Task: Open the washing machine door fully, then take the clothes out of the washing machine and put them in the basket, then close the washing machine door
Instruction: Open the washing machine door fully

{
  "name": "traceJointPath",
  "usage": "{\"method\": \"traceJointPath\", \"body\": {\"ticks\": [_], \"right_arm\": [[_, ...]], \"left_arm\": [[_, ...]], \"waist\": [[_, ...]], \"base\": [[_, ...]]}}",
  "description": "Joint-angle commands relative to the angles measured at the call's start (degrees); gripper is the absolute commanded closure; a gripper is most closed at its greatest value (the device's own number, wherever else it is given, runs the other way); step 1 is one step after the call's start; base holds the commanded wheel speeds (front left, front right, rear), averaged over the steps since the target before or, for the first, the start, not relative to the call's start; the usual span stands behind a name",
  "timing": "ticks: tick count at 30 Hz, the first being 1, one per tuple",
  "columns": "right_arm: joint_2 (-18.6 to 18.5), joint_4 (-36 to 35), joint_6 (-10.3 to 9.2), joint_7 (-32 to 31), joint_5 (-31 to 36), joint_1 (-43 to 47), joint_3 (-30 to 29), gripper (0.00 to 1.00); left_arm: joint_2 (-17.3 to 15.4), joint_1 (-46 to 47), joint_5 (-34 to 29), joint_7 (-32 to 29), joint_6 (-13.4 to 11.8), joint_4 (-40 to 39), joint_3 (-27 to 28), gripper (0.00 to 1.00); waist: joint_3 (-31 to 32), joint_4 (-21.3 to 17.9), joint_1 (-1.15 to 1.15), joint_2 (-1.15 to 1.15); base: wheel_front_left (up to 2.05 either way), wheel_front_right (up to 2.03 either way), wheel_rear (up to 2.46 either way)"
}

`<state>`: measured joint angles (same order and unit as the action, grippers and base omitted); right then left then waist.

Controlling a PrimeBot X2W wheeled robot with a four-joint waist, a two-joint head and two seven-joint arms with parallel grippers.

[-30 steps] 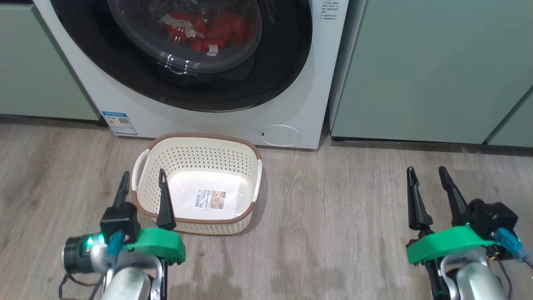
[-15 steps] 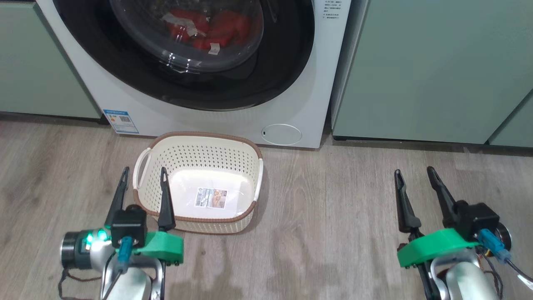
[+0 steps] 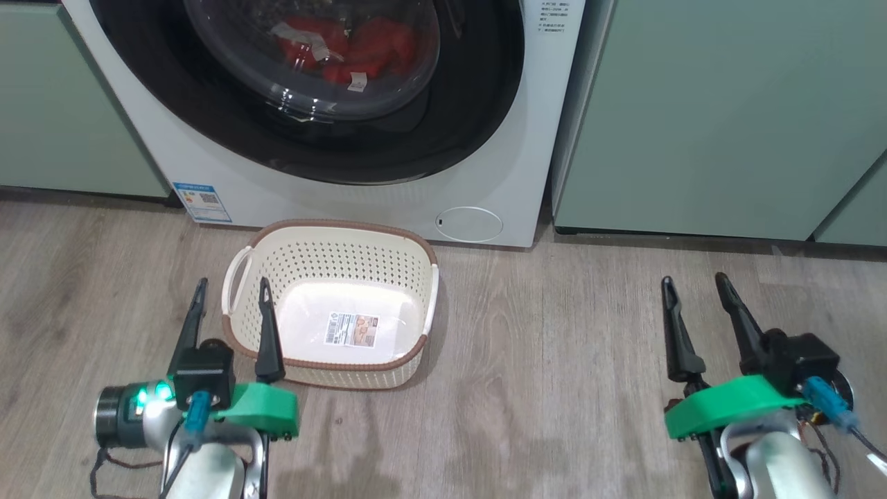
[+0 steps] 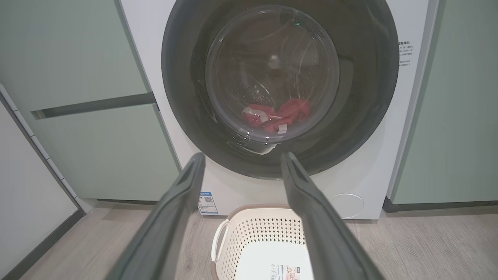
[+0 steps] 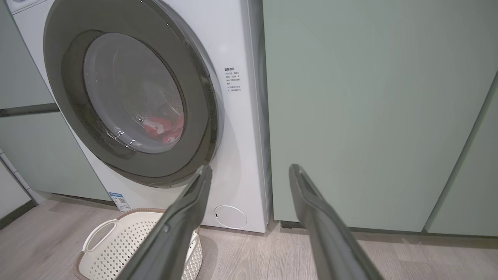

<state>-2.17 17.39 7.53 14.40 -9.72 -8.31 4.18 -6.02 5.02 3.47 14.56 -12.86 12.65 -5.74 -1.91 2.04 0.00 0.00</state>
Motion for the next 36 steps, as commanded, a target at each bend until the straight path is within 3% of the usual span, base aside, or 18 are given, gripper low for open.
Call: {"method": "traceJointPath", "body": {"ticks": [1, 2, 4, 5, 13, 18, 20, 21, 28, 36], "right_arm": [[-0.7, -1.3, -0.04, 0.6, -1.2, -1.9, 0.8, 0.0], [-0.7, -1.2, -0.04, 0.6, -2.4, -1.8, 0.5, 0.08], [-0.7, -1.0, -0.04, 0.6, -5.9, -1.9, -0.5, 0.6], [-0.7, -0.7, -0.04, 0.6, -8.4, -2.0, -1.1, 1.0], [-1.0, 5.9, -0.04, 0.6, -25.6, -9.1, -0.9, 1.0], [-8.0, 11.4, -0.04, -1.7, -46.9, -17.5, 4.1, 1.0], [-11.3, 11.6, -0.04, -5.5, -56.0, -20.7, 4.5, 1.0], [-11.3, 11.6, -0.04, -5.5, -56.0, -20.7, 4.5, 1.0], [-20.0, 13.4, -0.04, -21.9, -76.4, -30.9, 1.8, 1.0], [-25.8, 22.8, -0.04, -39.0, -83.6, -42.9, 1.0, 1.0]], "left_arm": [[-0.1, 3.0, -0.5, 0.4, 0.3, -1.3, 2.6, 0.0], [0.0, 3.0, -0.4, 0.4, 0.5, -1.2, 2.7, 0.0], [0.3, 3.0, -0.4, 0.4, 0.8, -1.0, 2.9, 0.0], [0.4, 3.1, -0.5, 0.4, 1.0, -1.0, 3.0, 0.0], [1.6, 3.4, -0.2, 0.4, 2.7, -0.5, 3.2, 0.0], [2.3, 4.2, -0.1, 0.4, 3.7, -0.1, 2.5, 0.0], [2.5, 4.6, 0.0, 0.4, 3.9, -0.1, 2.1, 0.0], [2.5, 4.6, 0.0, 0.4, 3.9, -0.1, 2.1, 0.0], [3.0, 6.4, 0.7, 0.4, 3.9, -0.1, 0.3, 0.0], [3.1, 9.8, 3.1, 0.4, 2.9, -0.1, -3.8, 0.0]], "waist": [[0.0, 0.0, 0.0, 0.0], [0.0, 0.1, 0.0, 0.0], [-0.1, 0.2, 0.0, 0.0], [-0.1, 0.2, 0.0, 0.0], [-2.8, 1.1, 0.0, 0.0], [-5.2, 2.6, 0.0, 0.0], [-6.3, 3.3, 0.0, 0.0], [-6.3, 3.3, 0.0, 0.0], [-10.9, 5.7, 0.0, 0.0], [-17.0, 8.8, 0.0, 0.0]], "base": [[0.0, 0.0, 0.0], [0.0, 0.0, 0.0], [0.0, 0.0, 0.0], [0.0, 0.0, 0.0], [0.0, 0.0, 0.0], [0.0, 0.0, 0.0], [0.0, 0.0, 0.0], [0.0, 0.0, 0.0], [0.0, 0.0, 0.0], [0.0, 0.0, 0.0]]}}
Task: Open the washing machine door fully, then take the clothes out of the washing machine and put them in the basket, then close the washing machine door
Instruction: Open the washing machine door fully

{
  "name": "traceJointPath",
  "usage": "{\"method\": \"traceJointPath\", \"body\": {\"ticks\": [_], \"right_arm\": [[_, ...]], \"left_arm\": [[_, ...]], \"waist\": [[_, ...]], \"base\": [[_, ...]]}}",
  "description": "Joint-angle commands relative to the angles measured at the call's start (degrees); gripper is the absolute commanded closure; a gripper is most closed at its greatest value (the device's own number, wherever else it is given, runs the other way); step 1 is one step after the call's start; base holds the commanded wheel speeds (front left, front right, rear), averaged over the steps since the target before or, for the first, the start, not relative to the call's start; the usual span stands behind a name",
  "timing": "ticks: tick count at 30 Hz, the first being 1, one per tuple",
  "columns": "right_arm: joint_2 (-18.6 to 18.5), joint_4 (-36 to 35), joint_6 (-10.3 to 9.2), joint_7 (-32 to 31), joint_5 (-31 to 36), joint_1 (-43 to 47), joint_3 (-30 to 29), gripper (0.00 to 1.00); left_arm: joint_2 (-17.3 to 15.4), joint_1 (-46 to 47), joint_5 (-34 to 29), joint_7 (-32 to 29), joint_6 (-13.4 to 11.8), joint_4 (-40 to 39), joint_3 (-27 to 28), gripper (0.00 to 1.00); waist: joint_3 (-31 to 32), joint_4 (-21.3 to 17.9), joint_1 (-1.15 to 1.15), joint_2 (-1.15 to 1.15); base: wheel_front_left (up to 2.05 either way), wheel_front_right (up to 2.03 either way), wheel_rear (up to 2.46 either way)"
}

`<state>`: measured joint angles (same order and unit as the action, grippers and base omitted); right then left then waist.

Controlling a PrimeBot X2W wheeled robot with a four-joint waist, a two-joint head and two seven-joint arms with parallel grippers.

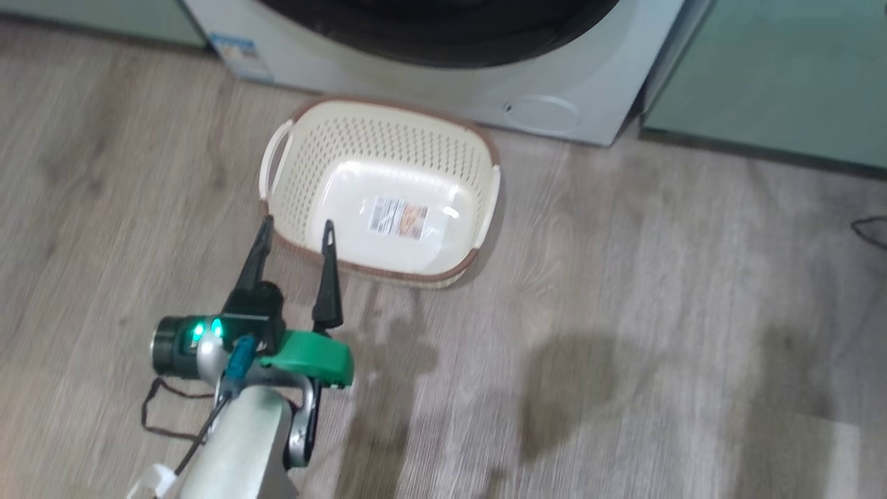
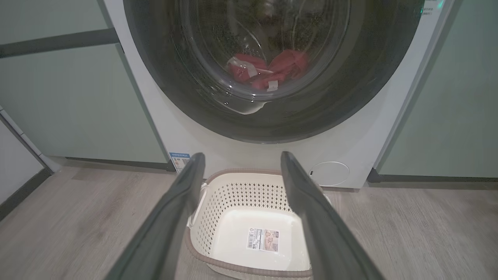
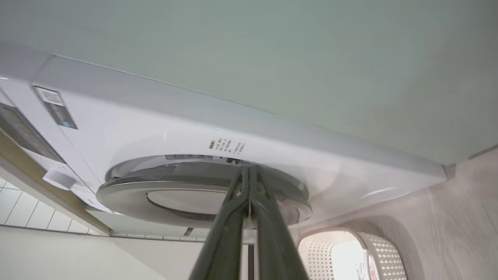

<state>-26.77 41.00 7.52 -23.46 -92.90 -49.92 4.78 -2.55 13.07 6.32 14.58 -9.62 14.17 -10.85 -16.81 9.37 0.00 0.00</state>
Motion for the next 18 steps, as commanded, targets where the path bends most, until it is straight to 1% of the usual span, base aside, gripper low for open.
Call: {"method": "traceJointPath", "body": {"ticks": [1, 5, 8, 13, 18], "right_arm": [[-1.5, 1.0, -0.03, -2.8, -0.7, -2.7, 0.6, 1.0], [-2.6, 6.8, -0.03, -7.5, -0.3, -8.3, 2.0, 1.0], [-3.0, 9.6, -0.03, -9.4, 0.3, -12.0, 2.7, 1.0], [-2.5, 12.4, -0.03, -11.6, 1.3, -16.9, 4.1, 1.0], [-1.4, 13.8, -0.03, -12.7, 2.7, -20.4, 5.7, 1.0]], "left_arm": [[-0.3, 2.1, 0.6, 0.4, -0.6, -1.6, 0.7, 0.0], [-0.3, 3.8, 1.6, 0.4, -1.5, -1.9, -1.9, 0.0], [-0.3, 5.1, 2.4, 0.4, -2.2, -2.2, -3.8, 0.0], [-0.3, 7.3, 3.6, 0.4, -3.3, -2.4, -6.3, 0.0], [-0.3, 8.9, 4.7, 0.4, -4.2, -2.7, -8.8, 0.0]], "waist": [[-2.8, 1.8, 0.0, 0.0], [-5.8, 3.3, 0.0, 0.0], [-7.8, 4.5, 0.0, 0.0], [-10.7, 6.3, 0.0, 0.0], [-12.7, 8.0, 0.0, 0.0]], "base": [[0.0, 0.0, 0.0], [0.0, 0.0, 0.0], [0.0, 0.0, 0.0], [0.0, 0.0, 0.0], [0.0, 0.0, 0.0]]}}
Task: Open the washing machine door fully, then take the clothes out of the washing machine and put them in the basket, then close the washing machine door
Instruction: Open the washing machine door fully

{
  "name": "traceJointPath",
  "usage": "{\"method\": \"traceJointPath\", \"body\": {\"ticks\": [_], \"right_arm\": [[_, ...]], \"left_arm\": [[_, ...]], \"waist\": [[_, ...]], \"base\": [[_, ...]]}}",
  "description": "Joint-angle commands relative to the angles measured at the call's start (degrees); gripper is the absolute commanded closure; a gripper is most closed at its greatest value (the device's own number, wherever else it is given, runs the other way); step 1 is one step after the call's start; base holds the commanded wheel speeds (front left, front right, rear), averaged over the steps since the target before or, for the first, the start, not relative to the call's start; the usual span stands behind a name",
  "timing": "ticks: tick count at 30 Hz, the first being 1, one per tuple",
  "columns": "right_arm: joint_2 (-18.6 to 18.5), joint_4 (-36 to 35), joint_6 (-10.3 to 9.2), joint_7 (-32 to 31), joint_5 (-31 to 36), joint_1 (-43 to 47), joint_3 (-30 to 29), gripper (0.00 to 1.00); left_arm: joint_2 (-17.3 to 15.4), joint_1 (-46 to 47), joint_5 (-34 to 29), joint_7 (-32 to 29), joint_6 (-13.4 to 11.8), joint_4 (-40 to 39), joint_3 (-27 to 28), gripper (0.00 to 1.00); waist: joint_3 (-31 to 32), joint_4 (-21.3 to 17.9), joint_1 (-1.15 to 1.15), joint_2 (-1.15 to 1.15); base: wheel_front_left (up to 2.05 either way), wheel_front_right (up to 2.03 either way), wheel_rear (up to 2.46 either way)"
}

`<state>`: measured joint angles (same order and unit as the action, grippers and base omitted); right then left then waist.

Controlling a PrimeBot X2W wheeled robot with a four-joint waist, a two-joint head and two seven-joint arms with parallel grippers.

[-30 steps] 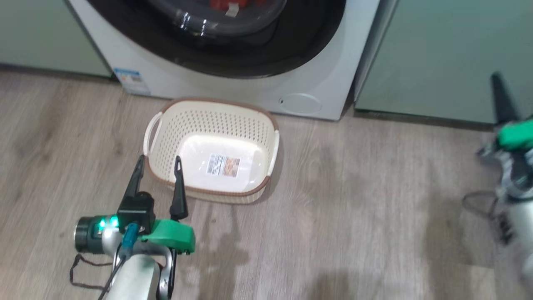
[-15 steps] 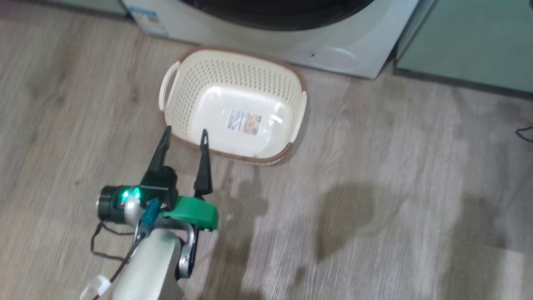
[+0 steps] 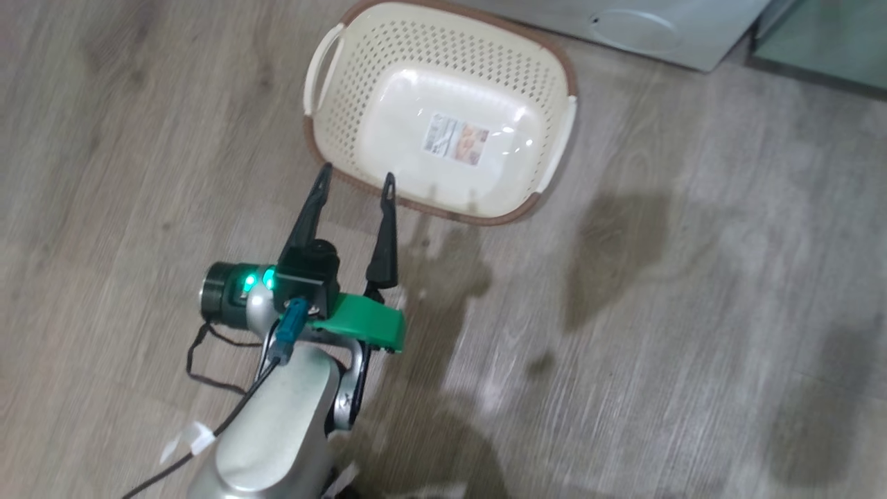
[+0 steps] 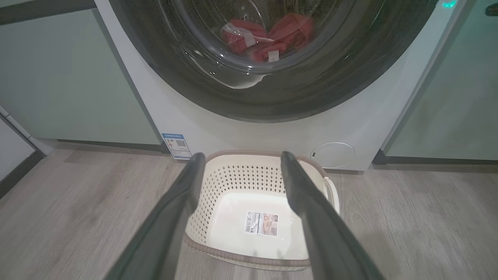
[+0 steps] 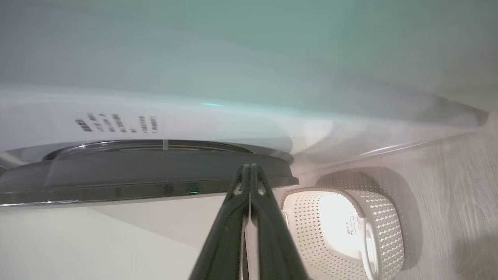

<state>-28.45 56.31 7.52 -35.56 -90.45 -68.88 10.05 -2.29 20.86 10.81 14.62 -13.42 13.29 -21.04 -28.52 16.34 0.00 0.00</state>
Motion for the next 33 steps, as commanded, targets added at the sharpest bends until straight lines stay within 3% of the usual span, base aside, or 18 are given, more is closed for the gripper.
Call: {"method": "traceJointPath", "body": {"ticks": [1, 21, 33], "right_arm": [[0.5, -1.5, -0.03, -0.6, 0.4, -1.9, 0.6, 1.0], [2.4, -1.5, -0.03, -1.4, 2.8, -8.9, 3.1, 1.0], [3.3, -4.2, -0.03, -5.5, 2.2, -5.1, 4.9, 1.0]], "left_arm": [[-0.6, 1.3, 0.4, 0.4, -0.6, -1.9, 1.0, 0.0], [-0.6, 3.0, 1.9, 0.4, -2.1, -2.5, -2.2, 0.0], [-0.6, 2.9, 2.1, 0.4, -2.3, -1.8, -2.2, 0.0]], "waist": [[-1.3, 1.3, 0.0, 0.0], [-4.6, 4.0, 0.0, 0.0], [-3.3, 3.5, 0.0, 0.0]], "base": [[0.0, 0.0, 0.0], [0.0, 0.0, 0.0], [0.0, 0.0, 0.0]]}}
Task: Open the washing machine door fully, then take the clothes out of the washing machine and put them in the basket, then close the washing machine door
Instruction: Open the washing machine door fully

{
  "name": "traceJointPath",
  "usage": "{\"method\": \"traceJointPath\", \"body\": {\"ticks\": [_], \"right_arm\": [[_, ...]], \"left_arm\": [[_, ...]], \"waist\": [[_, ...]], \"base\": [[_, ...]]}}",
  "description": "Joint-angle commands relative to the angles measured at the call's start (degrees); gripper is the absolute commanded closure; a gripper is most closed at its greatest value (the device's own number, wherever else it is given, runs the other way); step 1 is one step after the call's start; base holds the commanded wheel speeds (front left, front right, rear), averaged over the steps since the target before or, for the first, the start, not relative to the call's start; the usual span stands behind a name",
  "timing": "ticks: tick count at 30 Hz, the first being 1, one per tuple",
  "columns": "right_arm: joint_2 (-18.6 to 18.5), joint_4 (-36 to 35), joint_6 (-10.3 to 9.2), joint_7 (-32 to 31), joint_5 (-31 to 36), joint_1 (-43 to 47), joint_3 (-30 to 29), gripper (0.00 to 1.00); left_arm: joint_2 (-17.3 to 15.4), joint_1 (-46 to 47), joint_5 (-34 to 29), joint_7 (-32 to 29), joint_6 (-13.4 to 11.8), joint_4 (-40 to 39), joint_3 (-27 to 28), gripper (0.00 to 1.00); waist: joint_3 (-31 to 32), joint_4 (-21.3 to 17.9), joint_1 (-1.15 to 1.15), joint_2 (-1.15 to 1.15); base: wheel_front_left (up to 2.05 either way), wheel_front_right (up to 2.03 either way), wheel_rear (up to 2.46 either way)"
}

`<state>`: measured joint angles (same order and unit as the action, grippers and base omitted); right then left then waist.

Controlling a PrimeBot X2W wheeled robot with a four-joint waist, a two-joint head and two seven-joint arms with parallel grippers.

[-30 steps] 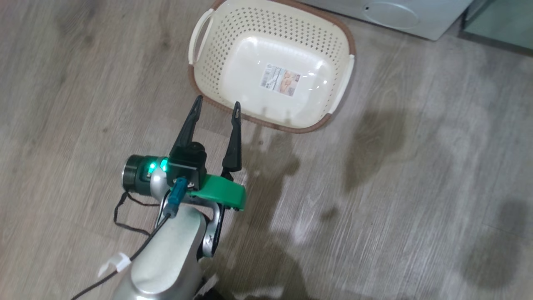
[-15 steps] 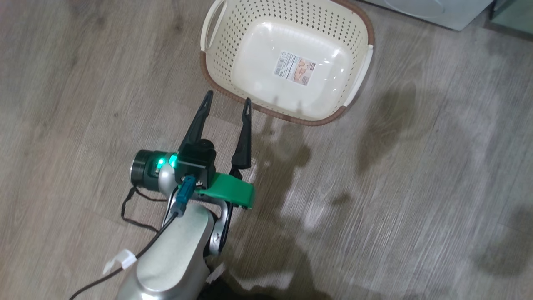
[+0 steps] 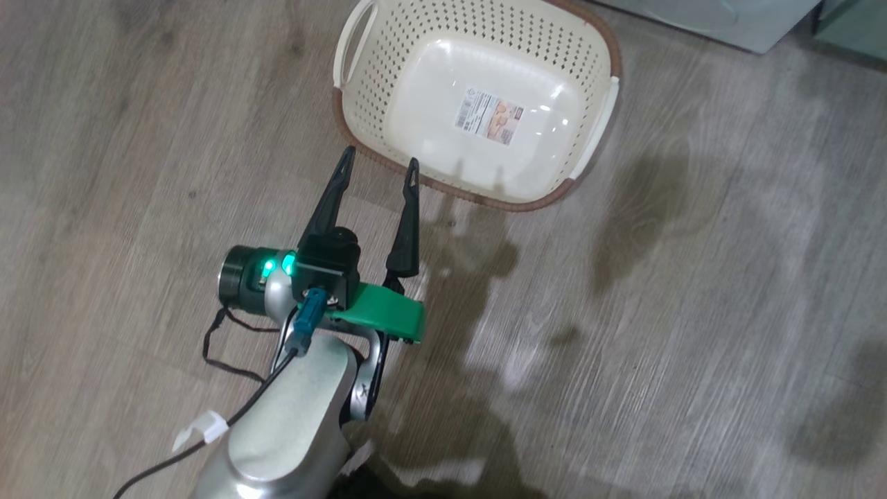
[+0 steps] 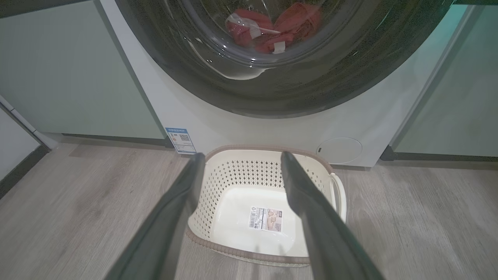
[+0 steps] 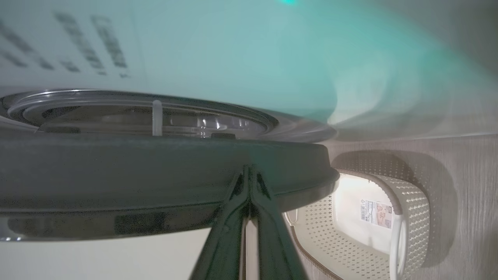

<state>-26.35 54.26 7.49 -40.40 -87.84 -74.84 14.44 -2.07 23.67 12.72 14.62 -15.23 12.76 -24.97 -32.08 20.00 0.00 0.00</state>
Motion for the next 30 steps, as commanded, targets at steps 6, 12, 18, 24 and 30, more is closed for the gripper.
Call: {"method": "traceJointPath", "body": {"ticks": [6, 12, 18, 24, 30], "right_arm": [[2.5, -3.9, 0.0, -2.5, -0.8, 5.5, 1.8, 1.0], [4.8, -5.8, 0.0, -3.2, -2.1, 10.5, 2.2, 1.0], [8.3, -8.4, 0.0, -4.2, -3.5, 17.3, 2.9, 1.0], [10.5, -10.1, 0.0, -5.0, -3.5, 21.7, 4.0, 1.0], [13.7, -12.0, 0.0, -6.0, -4.0, 27.0, 5.2, 1.0]], "left_arm": [[-0.8, -0.3, -0.3, 0.4, 0.1, -0.7, 3.1, 0.0], [-0.8, -1.4, -1.5, 0.4, 0.9, -0.2, 5.3, 0.0], [-0.8, -3.4, -3.1, 0.4, 2.2, 0.5, 8.8, 0.0], [-0.8, -5.3, -3.9, 0.4, 3.0, 0.6, 11.7, 0.0], [-0.8, -7.9, -5.6, 0.4, 4.4, 1.1, 15.8, 0.0]], "waist": [[2.6, -1.2, 0.0, 0.0], [5.6, -2.4, 0.0, 0.0], [9.7, -3.8, 0.0, 0.0], [12.6, -5.1, 0.0, 0.0], [16.4, -7.4, 0.0, 0.0]], "base": [[0.0, 0.0, 0.0], [0.0, 0.0, 0.0], [0.0, 0.0, 0.0], [0.0, 0.0, 0.0], [0.0, 0.0, 0.0]]}}
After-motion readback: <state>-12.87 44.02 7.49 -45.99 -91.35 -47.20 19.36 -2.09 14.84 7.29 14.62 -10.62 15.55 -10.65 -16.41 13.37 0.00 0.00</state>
